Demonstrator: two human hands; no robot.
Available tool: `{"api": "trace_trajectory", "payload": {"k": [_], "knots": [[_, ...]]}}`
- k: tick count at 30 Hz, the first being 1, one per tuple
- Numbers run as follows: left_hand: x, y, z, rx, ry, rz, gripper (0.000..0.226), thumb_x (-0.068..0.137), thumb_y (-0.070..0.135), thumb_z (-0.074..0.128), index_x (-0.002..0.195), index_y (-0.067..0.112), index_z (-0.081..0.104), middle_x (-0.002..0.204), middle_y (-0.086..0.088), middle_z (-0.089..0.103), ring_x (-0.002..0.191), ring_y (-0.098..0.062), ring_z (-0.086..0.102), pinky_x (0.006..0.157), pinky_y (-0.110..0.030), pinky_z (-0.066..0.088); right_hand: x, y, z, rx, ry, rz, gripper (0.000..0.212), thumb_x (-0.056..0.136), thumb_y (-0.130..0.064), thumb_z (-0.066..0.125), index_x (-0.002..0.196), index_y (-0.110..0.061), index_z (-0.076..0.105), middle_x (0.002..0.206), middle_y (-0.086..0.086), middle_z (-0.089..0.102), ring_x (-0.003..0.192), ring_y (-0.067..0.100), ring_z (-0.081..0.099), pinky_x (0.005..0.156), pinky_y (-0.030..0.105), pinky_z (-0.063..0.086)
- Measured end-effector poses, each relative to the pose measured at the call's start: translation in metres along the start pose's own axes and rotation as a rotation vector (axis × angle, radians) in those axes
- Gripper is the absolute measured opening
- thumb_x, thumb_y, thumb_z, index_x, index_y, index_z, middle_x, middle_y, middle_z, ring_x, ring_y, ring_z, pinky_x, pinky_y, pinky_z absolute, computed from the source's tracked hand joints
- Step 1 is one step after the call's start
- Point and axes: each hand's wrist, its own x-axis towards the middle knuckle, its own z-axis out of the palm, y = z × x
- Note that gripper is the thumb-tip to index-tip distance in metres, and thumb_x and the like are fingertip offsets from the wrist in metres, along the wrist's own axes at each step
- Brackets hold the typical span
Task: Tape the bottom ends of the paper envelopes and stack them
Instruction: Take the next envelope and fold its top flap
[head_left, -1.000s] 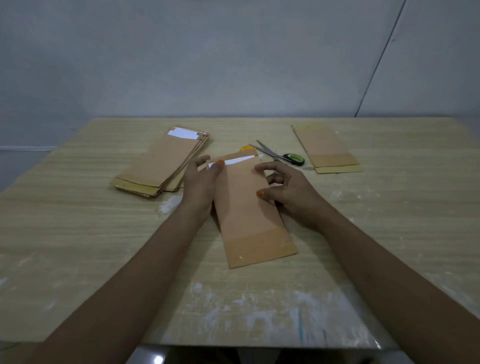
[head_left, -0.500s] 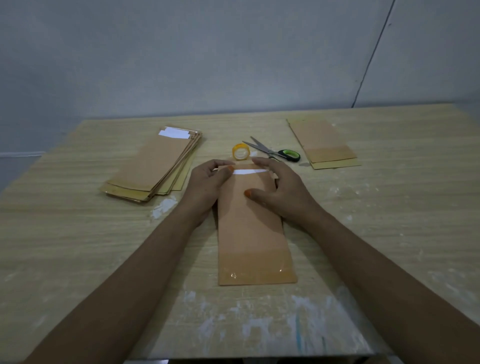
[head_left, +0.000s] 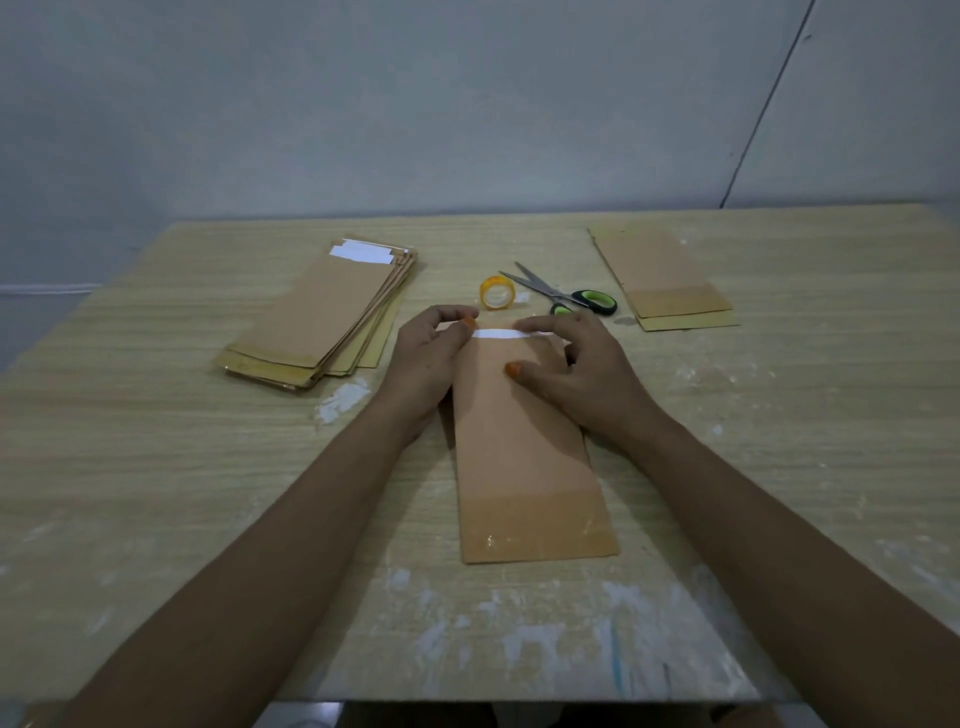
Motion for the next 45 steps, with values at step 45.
{"api": "trace_trajectory", "payload": {"k": [45], "knots": [[-0.008,-0.002,0.002,-0.081,-0.160,0.098,0.011,0.098,0.010,0.059,0.108,0.010,0.064,0.066,-0.004,0.067,0.053,-0.011,0.055,0.049,-0.021,0.044,0.004,0.000,-0.005,0.357,0.061,0.161,0.011,0.081,-0.013,0.079,0.078,-0.011,0.069,0.075,-0.004,0.068,0.069,0.010,0.065,0.062,0.026,0.053]]}}
